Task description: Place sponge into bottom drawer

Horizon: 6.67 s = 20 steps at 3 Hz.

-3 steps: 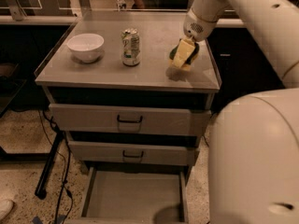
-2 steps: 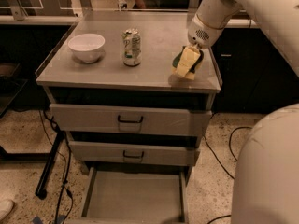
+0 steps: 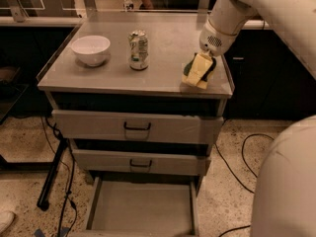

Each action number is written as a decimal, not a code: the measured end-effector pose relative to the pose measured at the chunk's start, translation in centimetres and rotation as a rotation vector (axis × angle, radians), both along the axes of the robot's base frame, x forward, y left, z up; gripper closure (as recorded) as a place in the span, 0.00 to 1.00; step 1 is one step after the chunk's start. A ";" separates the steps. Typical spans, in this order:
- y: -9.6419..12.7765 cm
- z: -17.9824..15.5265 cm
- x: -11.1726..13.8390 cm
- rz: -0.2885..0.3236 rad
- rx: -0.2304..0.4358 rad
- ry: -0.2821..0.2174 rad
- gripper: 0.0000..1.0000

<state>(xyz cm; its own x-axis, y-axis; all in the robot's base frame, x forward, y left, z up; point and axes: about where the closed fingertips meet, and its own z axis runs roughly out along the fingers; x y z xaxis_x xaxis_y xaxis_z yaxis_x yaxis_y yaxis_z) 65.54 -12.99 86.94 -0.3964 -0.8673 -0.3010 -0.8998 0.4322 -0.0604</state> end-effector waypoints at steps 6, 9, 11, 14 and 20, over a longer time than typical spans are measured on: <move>1.0 -7.5 -16.5 -0.110 0.112 0.201 1.00; 3.7 -13.4 -20.9 -0.150 0.147 0.318 1.00; 5.7 -17.9 -24.6 -0.138 0.177 0.457 1.00; 8.9 -28.7 -25.6 -0.337 0.240 0.540 1.00; 11.1 -37.6 -24.5 -0.480 0.315 0.572 1.00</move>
Offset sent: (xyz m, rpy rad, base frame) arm -0.1138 -0.0142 -0.0536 -0.0130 0.1570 -0.1246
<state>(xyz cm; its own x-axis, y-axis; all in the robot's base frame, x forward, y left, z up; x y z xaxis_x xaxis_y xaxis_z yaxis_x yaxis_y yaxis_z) 41.04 -1.87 49.29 -0.8705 -0.4715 -0.1412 -0.4665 0.6993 0.5416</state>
